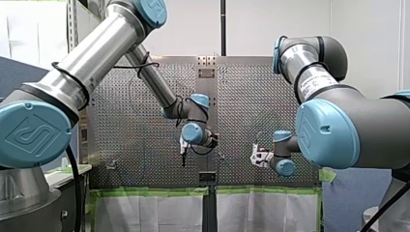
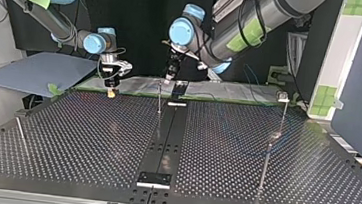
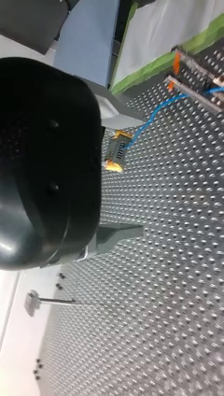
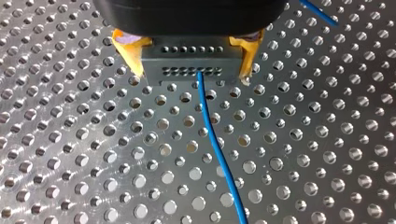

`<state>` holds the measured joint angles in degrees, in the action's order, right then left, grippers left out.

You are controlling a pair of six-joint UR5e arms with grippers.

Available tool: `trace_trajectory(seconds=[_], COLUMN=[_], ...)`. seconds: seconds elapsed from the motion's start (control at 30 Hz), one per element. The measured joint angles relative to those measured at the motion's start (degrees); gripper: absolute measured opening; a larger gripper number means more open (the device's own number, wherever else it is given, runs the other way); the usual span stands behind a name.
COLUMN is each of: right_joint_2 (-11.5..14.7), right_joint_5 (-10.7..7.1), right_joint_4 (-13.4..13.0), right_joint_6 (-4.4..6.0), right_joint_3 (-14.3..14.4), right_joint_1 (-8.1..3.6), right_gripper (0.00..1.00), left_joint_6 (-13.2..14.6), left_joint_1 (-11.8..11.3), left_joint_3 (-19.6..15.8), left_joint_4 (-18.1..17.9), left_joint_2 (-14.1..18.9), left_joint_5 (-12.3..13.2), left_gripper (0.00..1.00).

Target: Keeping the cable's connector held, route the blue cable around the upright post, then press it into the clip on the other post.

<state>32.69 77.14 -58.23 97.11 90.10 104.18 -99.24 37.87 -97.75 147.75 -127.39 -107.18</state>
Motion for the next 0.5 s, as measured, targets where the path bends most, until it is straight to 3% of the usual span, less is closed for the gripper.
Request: trace_trajectory(seconds=[0.3,0.5], right_joint_2=[0.02,0.00], right_joint_5=[0.01,-0.05], right_joint_4=[0.00,0.02], right_joint_6=[0.20,0.20], right_joint_3=[0.02,0.01], right_joint_1=[-0.04,-0.04], right_gripper=[0.00,0.00], left_joint_6=[-3.78,-3.95], left_joint_1=[0.16,0.20], left_joint_3=[-5.28,-8.83], left_joint_4=[2.75,2.49], left_joint_2=[5.28,8.83], left_joint_5=[-5.00,-5.90], left_gripper=[1.00,1.00])
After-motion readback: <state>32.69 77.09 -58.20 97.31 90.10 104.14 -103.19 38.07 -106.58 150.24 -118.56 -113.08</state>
